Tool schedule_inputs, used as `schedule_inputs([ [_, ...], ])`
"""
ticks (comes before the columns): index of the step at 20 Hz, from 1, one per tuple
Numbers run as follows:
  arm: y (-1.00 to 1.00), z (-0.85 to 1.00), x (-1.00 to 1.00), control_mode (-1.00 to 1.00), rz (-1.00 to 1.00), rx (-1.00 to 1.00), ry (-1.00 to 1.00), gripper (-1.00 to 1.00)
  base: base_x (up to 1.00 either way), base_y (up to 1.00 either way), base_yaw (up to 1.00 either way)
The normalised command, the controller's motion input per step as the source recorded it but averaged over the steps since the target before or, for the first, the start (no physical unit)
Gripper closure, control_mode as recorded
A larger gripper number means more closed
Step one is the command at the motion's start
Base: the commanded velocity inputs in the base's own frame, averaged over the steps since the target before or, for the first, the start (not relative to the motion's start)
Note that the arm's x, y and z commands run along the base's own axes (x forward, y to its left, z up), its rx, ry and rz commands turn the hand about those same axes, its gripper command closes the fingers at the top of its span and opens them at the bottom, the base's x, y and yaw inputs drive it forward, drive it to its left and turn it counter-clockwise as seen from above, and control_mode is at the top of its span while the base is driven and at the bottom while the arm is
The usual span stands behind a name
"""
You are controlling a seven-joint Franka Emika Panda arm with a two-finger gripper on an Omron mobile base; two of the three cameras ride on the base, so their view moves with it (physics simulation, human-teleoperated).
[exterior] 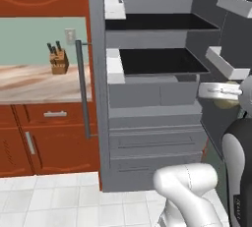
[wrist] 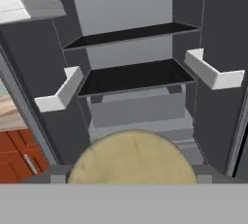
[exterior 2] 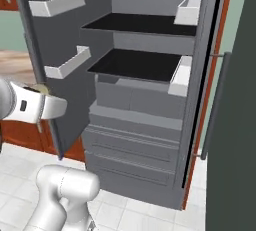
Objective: Retrieve the sausage and cheese from the fridge and place them on the cutting board on the counter.
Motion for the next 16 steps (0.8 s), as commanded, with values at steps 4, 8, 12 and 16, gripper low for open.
schedule_inputs([
  [4,0.00,0.00,0.00,1.00,0.00,0.00,0.00,1.00,-1.00,0.47,0.08],
  [8,0.00,0.00,0.00,1.00,0.00,0.00,0.00,1.00,-0.64,0.79,0.57],
  [12,0.00,0.00,0.00,1.00,0.00,0.00,0.00,1.00,-0.37,0.62,0.98],
  [16,0.00,0.00,0.00,1.00,0.00,0.00,0.00,1.00,-0.34,0.41,1.00],
])
